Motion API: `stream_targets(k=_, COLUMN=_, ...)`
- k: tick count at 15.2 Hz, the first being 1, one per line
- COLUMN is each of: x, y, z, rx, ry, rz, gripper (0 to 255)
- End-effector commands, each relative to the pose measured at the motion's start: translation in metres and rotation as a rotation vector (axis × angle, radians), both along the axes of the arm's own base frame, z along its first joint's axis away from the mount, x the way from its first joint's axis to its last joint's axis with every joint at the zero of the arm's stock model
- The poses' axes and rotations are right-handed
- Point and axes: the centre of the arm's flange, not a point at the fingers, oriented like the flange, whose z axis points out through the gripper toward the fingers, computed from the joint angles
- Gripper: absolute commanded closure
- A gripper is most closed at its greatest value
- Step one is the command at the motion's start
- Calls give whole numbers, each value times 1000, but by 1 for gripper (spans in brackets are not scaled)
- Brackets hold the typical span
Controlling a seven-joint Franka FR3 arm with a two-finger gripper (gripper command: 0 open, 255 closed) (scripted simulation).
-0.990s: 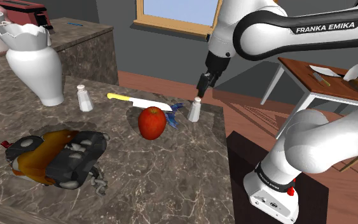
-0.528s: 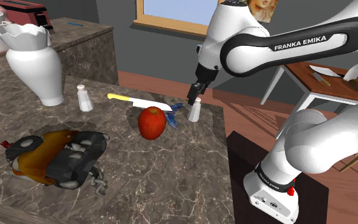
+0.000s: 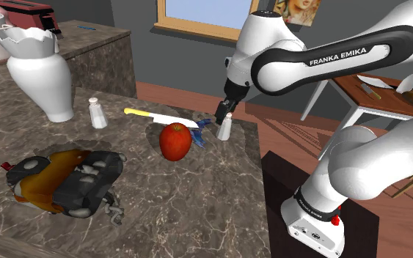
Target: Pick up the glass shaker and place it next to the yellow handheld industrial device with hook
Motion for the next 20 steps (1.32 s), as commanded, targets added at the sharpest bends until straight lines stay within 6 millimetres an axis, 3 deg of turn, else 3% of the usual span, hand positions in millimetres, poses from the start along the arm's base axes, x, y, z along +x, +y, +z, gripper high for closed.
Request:
stream_targets(k=1, x=0, y=0, z=0, rx=0, ry=0, rz=0, gripper=0)
stream_targets(k=2, x=0, y=0, z=0, rx=0, ry=0, rz=0, gripper=0)
stream_targets(k=3, x=0, y=0, z=0, rx=0, ry=0, rz=0, gripper=255)
stream_targets(k=12, x=0, y=0, z=0, rx=0, ry=0, rz=0, gripper=255)
stream_targets(k=20, x=0, y=0, z=42, rx=0, ry=0, rz=0, gripper=255)
